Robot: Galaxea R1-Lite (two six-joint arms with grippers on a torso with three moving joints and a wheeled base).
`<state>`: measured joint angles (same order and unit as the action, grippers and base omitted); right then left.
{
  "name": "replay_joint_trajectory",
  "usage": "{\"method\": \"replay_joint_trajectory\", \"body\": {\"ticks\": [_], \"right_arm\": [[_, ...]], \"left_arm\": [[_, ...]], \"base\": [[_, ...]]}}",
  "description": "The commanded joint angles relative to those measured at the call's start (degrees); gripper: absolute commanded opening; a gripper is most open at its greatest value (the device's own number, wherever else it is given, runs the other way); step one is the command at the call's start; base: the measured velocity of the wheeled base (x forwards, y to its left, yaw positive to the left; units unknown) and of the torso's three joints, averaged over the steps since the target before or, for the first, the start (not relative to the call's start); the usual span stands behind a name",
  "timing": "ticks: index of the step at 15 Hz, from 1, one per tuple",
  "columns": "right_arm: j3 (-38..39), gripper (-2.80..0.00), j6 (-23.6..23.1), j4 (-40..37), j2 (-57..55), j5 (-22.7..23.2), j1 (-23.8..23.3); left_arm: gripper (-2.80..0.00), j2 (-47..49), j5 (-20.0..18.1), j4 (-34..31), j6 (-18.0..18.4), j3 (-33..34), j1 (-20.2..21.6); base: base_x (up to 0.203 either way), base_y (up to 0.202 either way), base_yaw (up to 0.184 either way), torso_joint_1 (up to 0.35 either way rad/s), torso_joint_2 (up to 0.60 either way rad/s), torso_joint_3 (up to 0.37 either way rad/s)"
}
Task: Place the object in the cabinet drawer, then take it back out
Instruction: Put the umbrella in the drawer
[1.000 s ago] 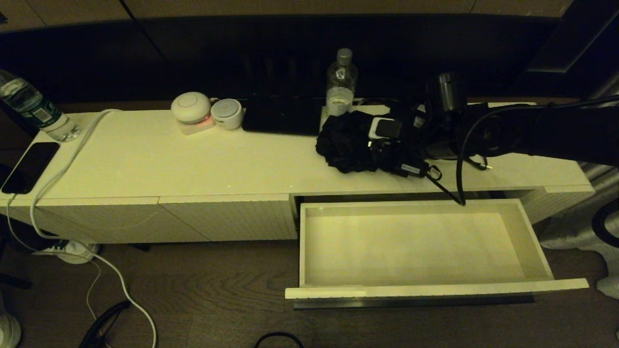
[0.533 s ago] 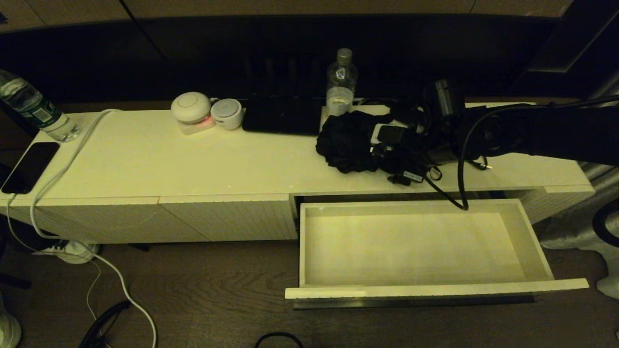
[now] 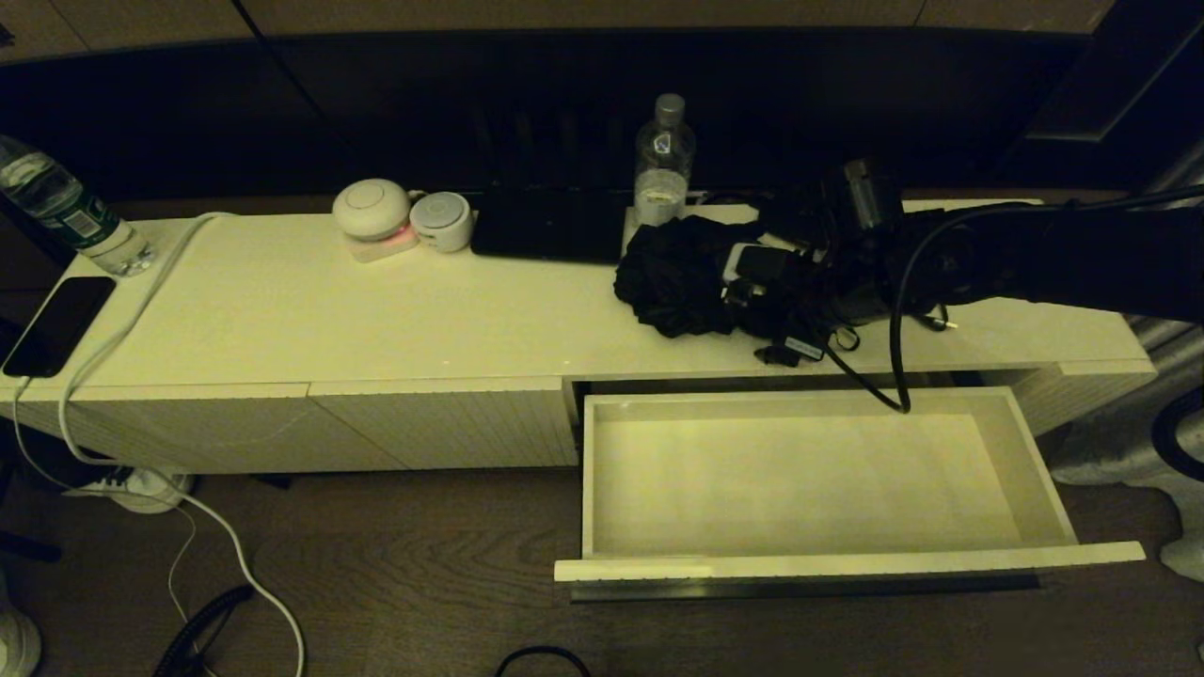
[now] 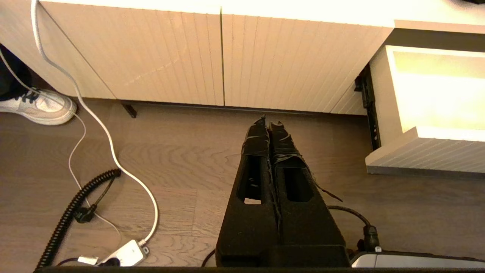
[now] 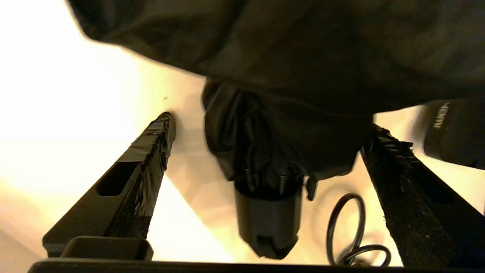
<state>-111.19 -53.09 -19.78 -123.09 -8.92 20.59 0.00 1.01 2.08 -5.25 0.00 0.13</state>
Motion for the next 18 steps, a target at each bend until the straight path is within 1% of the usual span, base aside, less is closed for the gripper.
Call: {"method": "replay_joint_trajectory", "body": {"ticks": [1, 6, 11, 12, 14, 18], "right_arm": [[-0.2, 0.0, -0.5, 1.4, -0.1, -0.2, 0.1], [-0.6, 0.0, -1.1, 4.5, -1.1, -0.3, 0.1], [-0.6, 0.0, -0.7, 5.0, -1.2, -0.1, -0.4], [-0.6, -2.8, -0.5, 6.1, -1.5, 0.0, -0.4], [-0.6, -2.8, -0.7, 7.8, -1.8, -0.1, -0.4], [-0.5, -2.8, -0.7, 7.2, -1.7, -0.2, -0.5]], "left_arm": [[-2.8, -0.1, 0.0, 0.0, 0.0, 0.0, 0.0], [-2.8, -0.1, 0.0, 0.0, 0.0, 0.0, 0.0], [-2.8, -0.1, 0.0, 0.0, 0.0, 0.0, 0.0], [-2.8, -0.1, 0.0, 0.0, 0.0, 0.0, 0.0], [-2.8, -0.1, 0.0, 0.0, 0.0, 0.0, 0.0], [-2.8, -0.1, 0.0, 0.0, 0.0, 0.0, 0.0]], "base": [[0.0, 0.0, 0.0, 0.0, 0.0, 0.0], [0.0, 0.0, 0.0, 0.0, 0.0, 0.0], [0.0, 0.0, 0.0, 0.0, 0.0, 0.0], [0.0, 0.0, 0.0, 0.0, 0.0, 0.0], [0.0, 0.0, 0.0, 0.0, 0.0, 0.0], [0.0, 0.0, 0.0, 0.0, 0.0, 0.0]]}}
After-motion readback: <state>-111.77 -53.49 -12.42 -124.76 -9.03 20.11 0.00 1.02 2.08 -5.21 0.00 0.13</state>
